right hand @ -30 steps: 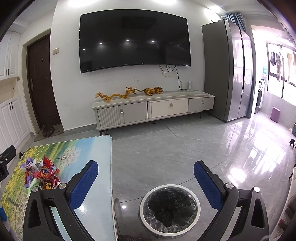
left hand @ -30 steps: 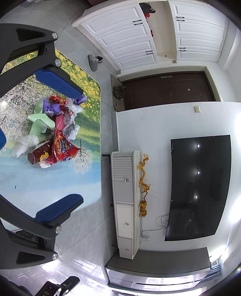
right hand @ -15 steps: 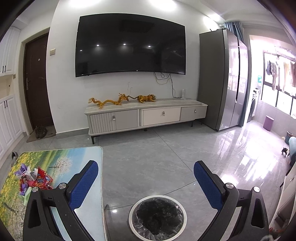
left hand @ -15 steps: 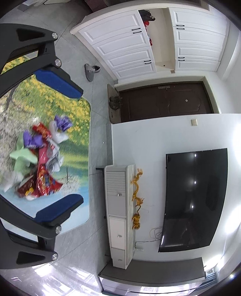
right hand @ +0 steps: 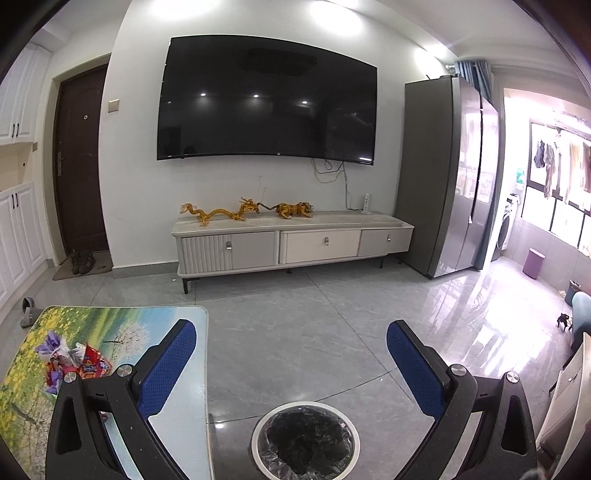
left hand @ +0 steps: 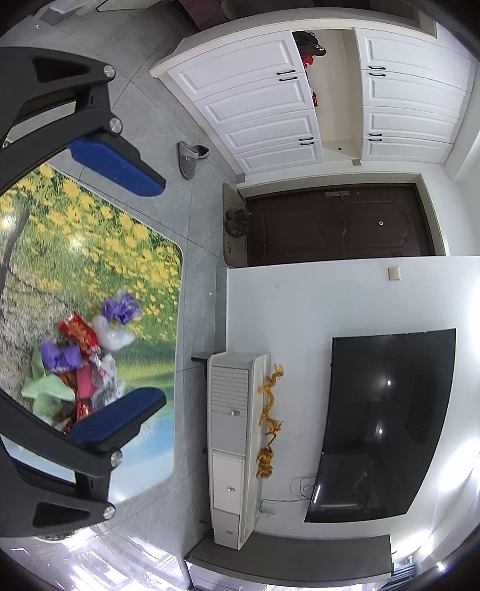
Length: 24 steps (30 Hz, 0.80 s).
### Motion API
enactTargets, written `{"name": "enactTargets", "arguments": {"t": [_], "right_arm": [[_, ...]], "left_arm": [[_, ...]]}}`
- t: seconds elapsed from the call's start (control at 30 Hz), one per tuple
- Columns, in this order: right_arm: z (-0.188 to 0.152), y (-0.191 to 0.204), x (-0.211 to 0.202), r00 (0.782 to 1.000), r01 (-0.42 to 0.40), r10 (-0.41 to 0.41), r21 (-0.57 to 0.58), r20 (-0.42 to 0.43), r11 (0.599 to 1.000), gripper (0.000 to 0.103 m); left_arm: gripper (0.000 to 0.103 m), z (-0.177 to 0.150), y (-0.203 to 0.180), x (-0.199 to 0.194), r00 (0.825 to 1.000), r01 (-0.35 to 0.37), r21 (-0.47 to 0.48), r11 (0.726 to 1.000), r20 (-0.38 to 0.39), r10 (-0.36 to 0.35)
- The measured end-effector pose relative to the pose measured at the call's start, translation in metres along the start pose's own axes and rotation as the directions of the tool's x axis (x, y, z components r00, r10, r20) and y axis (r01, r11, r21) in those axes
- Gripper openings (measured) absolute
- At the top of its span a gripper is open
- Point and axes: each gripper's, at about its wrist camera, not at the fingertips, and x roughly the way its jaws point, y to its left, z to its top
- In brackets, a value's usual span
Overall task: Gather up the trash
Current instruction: 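Grasp the purple bag with the left tool while the right tool grasps red chip bags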
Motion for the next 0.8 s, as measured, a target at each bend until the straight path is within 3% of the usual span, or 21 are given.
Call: {"name": "enactTargets", "arguments": {"t": [0.27, 0.47, 0.6, 0.7, 0.8], "right_arm": [[0.008, 0.036, 0.017, 0.993, -0.100, 0.093, -0.097, -0.077, 0.990, 0.103], [0.006, 0.075, 0.041, 0.973, -0.205, 0.186, -0.141, -0.140, 0.969, 0.103], [0.003, 0.095, 0.061, 0.953, -0.264, 0.236, -0.146, -0.188, 0.953, 0.102], [-0.004, 0.112, 0.080, 0.926, -0.327, 0.287, -0.141, -0.245, 0.934, 0.091], [-0.012, 0.133, 0.101, 0.896, -0.381, 0.324, -0.152, -0.305, 0.912, 0.088]], "left_arm": [[0.103, -0.012, 0.042, 0.018, 0.999, -0.011, 0.005, 1.000, -0.037, 0.012], [0.101, -0.037, 0.051, 0.049, 0.987, 0.073, -0.039, 0.997, -0.141, -0.078], [0.088, -0.058, 0.034, 0.072, 0.954, 0.180, -0.063, 0.982, -0.232, -0.190], [0.076, -0.073, 0.014, 0.092, 0.907, 0.274, -0.093, 0.957, -0.306, -0.290], [0.066, -0.087, -0.006, 0.107, 0.867, 0.334, -0.103, 0.937, -0.355, -0.348]]}}
